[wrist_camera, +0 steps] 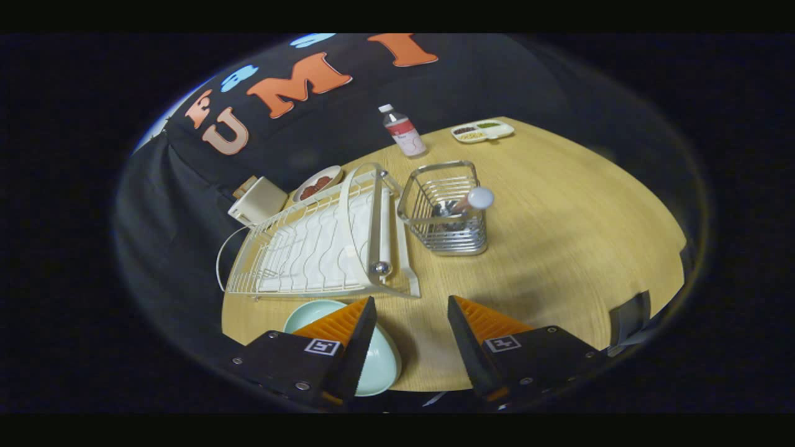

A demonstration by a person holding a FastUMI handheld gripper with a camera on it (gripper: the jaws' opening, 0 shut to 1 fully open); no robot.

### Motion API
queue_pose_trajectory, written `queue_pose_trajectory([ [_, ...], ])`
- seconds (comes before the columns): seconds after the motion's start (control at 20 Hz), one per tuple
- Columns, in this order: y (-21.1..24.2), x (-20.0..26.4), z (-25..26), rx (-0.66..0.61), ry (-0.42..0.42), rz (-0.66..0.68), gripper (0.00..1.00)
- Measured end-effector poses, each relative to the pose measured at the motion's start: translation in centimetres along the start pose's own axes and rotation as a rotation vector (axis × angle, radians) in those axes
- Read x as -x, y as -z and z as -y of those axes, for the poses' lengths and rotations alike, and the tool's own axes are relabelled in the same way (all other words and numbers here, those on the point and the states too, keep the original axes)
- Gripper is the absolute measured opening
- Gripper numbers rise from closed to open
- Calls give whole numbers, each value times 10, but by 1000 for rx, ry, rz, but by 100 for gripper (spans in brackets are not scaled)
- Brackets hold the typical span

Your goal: Take the plate from the dish rack, then take the spoon from the basket and place it into the plate.

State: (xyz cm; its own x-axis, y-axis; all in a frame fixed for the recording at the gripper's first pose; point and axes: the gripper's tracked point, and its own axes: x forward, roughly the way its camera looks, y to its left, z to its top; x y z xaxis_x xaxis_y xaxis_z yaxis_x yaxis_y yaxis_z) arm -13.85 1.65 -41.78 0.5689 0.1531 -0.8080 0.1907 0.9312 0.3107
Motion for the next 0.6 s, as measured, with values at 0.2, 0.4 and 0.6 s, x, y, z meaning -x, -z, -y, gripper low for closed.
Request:
queue_pose_trajectory([
  [0.2,-34,7,10,96,42,155,80],
  [0.4,-63,15,18,191,98,295,82],
  [0.6,-74,11,20,321,145,369,82],
])
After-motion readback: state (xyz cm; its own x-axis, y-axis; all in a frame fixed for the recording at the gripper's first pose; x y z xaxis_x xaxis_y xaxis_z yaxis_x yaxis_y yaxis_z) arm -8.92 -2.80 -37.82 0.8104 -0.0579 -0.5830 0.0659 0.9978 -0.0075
